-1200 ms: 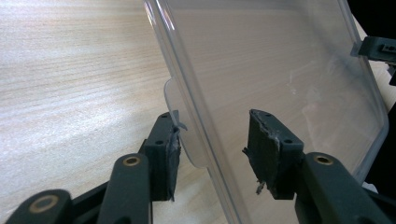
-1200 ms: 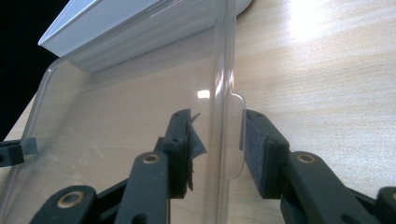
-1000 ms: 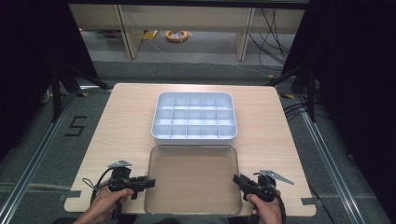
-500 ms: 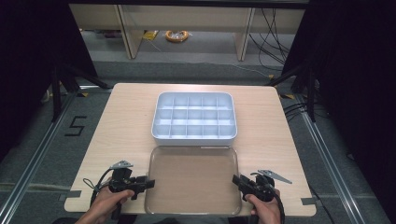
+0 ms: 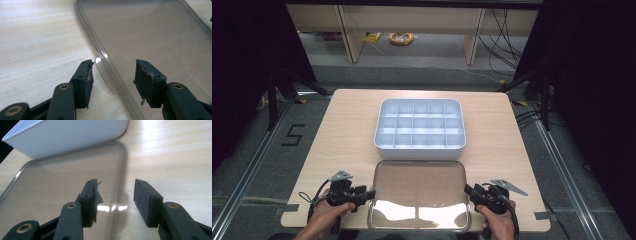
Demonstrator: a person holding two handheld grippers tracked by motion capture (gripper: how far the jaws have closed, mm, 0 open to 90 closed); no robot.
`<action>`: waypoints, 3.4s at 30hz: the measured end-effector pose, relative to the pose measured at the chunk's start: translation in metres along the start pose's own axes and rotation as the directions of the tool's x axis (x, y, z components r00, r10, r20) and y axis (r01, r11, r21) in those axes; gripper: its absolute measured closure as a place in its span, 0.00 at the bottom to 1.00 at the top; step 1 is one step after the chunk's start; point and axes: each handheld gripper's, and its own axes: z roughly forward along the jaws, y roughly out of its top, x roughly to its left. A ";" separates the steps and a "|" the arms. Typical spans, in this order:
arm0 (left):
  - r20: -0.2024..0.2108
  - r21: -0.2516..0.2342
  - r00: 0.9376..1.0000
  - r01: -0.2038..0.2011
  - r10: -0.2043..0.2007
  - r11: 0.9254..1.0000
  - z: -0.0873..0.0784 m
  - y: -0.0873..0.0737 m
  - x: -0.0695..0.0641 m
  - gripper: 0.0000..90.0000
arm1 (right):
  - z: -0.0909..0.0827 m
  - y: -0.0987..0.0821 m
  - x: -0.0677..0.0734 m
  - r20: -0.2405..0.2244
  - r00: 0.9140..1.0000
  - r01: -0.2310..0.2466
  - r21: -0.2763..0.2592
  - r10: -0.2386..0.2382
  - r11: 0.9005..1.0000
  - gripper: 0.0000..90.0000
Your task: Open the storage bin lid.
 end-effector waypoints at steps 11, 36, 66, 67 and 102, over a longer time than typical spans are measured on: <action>0.026 -0.056 0.999 0.029 -0.027 0.998 -0.005 0.001 -0.001 0.48 | -0.006 0.006 0.001 -0.026 0.999 0.038 -0.046 -0.040 0.998 0.58; 0.061 -0.144 0.998 -0.013 0.022 0.989 -0.006 0.005 -0.013 0.29 | -0.015 0.014 0.004 -0.083 0.991 0.087 -0.157 -0.101 0.984 0.31; 0.136 -0.151 0.985 -0.082 0.103 0.985 -0.013 -0.006 -0.021 0.16 | -0.022 0.002 0.022 -0.096 0.973 0.201 -0.083 -0.209 0.976 0.24; 0.140 -0.150 0.985 -0.078 0.099 0.986 -0.013 -0.007 -0.022 0.16 | -0.023 0.001 0.022 -0.086 0.973 0.206 -0.079 -0.212 0.975 0.24; 0.170 -0.074 0.981 -0.084 0.095 0.994 -0.027 -0.034 -0.044 0.17 | -0.049 -0.036 0.031 -0.124 0.956 0.271 0.029 -0.265 0.962 0.23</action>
